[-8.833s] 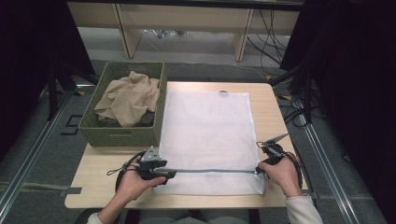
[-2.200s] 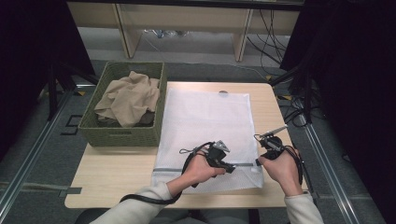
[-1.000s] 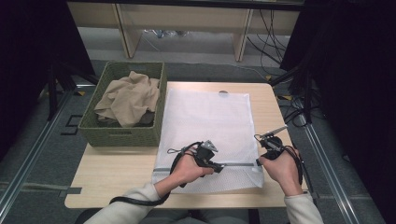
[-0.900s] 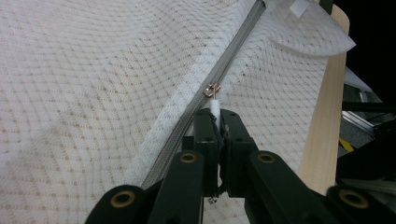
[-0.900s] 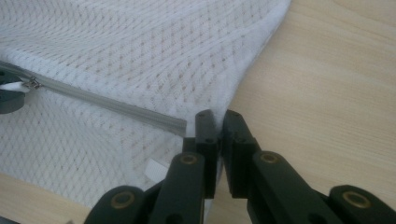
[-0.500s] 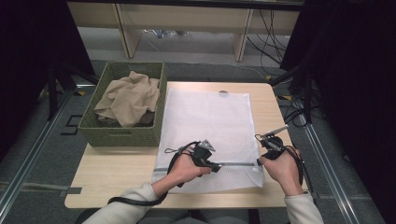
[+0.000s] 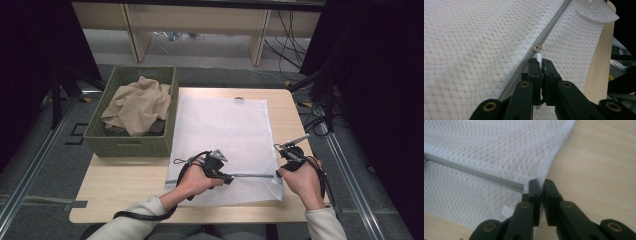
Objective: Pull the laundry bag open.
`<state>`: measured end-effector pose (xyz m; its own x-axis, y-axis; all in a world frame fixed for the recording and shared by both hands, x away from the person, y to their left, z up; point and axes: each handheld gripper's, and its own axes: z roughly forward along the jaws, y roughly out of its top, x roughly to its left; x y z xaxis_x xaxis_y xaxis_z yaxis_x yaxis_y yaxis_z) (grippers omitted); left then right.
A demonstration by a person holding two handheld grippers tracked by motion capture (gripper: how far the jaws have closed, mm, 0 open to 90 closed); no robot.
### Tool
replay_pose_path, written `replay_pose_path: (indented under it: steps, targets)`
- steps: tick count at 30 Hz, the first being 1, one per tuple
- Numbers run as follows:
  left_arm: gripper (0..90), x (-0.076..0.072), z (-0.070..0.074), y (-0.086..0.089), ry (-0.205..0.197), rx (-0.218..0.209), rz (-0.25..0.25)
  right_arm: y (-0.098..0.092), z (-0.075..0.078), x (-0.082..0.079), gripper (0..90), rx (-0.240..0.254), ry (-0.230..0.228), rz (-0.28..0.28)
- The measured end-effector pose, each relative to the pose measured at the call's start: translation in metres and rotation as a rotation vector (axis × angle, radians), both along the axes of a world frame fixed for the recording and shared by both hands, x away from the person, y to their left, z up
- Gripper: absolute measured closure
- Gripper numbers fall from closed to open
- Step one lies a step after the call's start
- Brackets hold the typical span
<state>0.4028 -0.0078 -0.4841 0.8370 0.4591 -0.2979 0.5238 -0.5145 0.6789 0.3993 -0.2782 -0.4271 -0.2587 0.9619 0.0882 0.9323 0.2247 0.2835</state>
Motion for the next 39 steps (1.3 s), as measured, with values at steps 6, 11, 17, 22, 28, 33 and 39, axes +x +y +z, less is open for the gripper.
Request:
replay_pose_path:
  steps: [6,11,17,22,28,33,39]
  targets:
    - [86.5,0.000,-0.001,0.004,0.003,0.005,-0.001,0.000,-0.001,0.000,86.6,-0.004,-0.005,-0.007]
    - [86.6,0.000,-0.001,0.005,0.004,0.010,0.003,0.001,-0.001,0.000,86.6,-0.008,0.000,-0.010]
    - [86.6,0.000,-0.001,0.006,0.007,0.006,0.003,0.001,-0.001,0.000,86.6,-0.005,0.002,-0.007]
    - [86.5,-0.001,-0.001,0.006,0.005,0.000,0.012,0.001,-0.001,0.000,86.6,-0.001,0.000,-0.013]
    - [86.6,0.000,-0.003,0.010,0.003,0.010,0.013,-0.001,0.000,-0.001,86.5,-0.002,0.002,-0.017]
    - [86.6,0.000,-0.003,0.012,0.006,0.007,0.021,0.000,0.000,0.000,86.6,-0.006,0.004,-0.021]
    - [86.6,-0.001,-0.004,0.016,0.017,0.009,0.025,-0.002,-0.002,0.001,86.6,-0.010,-0.002,-0.020]
